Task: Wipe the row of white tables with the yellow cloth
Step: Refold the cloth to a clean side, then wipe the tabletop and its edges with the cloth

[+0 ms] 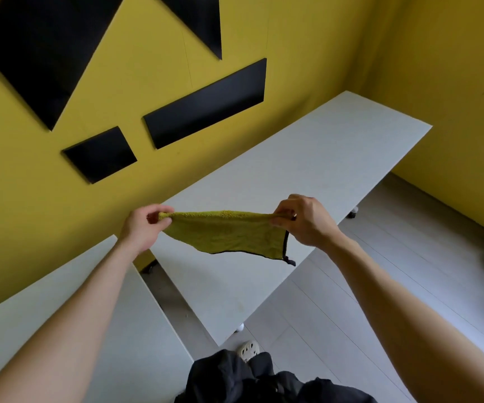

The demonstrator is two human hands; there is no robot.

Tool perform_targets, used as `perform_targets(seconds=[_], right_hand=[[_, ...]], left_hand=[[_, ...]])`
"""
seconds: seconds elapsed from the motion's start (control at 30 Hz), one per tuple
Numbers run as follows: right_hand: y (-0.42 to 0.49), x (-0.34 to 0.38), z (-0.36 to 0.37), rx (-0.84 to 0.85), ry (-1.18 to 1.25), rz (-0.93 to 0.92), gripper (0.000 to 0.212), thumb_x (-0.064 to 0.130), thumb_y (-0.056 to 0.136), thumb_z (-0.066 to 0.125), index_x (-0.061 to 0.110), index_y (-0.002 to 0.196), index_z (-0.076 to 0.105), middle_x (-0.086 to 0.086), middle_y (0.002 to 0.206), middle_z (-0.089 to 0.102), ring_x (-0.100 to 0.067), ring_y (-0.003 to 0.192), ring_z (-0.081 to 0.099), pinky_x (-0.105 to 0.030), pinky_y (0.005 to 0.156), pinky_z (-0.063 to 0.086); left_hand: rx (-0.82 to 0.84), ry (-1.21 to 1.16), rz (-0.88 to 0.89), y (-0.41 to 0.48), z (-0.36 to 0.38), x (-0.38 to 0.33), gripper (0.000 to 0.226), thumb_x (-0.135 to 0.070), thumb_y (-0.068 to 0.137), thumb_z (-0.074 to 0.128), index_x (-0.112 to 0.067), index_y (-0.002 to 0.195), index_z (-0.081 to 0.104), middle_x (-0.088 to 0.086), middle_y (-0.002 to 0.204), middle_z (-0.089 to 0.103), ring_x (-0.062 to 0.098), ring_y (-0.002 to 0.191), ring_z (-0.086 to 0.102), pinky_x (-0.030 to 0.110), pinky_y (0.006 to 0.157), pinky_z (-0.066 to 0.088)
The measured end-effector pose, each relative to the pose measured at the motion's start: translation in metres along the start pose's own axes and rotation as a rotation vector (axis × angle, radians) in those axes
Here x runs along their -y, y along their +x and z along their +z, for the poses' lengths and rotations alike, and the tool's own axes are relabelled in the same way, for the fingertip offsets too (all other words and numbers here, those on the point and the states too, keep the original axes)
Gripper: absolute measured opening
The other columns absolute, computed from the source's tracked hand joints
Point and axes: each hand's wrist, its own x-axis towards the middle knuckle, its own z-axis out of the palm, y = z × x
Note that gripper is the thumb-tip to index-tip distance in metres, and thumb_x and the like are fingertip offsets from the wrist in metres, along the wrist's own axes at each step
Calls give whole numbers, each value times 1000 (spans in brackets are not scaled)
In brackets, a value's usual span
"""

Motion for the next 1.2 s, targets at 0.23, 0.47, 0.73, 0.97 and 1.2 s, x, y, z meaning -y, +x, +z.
perform_targets(seconds=[0.23, 0.47, 0.73, 0.97, 1.2], right_hand=[[21, -4, -6, 31, -10, 118, 9, 35, 91, 86, 26, 92, 82, 7, 84, 72, -14, 78, 67, -31, 66, 49], [39, 44, 55, 407, 292, 456, 16, 25, 97, 70, 11, 97, 77, -12, 87, 82, -23, 76, 81, -37, 85, 66], [52, 74, 125, 439, 522, 575, 24, 33, 90, 85, 11, 94, 79, -8, 101, 82, -23, 91, 81, -40, 86, 68], [53, 70, 88, 677, 476, 147, 16, 25, 93, 83, 17, 102, 71, -4, 92, 72, -14, 84, 64, -28, 74, 50], [54, -10, 74, 459, 551, 488, 31, 24, 89, 88, 9, 109, 70, -9, 101, 76, -28, 88, 80, -49, 93, 66]], left_hand=[[-56, 252, 173, 17, -23, 0, 28, -47, 98, 78, -22, 89, 71, -5, 95, 60, 15, 83, 57, 34, 70, 42], [126, 25, 126, -21, 46, -39, 38, -55, 103, 67, -22, 86, 57, -9, 71, 63, 14, 69, 66, 35, 67, 51], [441, -138, 97, -58, 66, 2, 49, 5, 97, 55, -29, 123, 79, -11, 132, 75, 5, 128, 68, 33, 113, 54], [454, -39, -192, -3, 43, 44, 86, -17, 81, 81, -43, 157, 50, -12, 165, 47, 14, 154, 38, 47, 130, 31], [474, -48, -118, 41, 68, 1, 18, -40, 89, 73, -28, 102, 74, -5, 97, 79, 20, 100, 72, 38, 90, 54]])
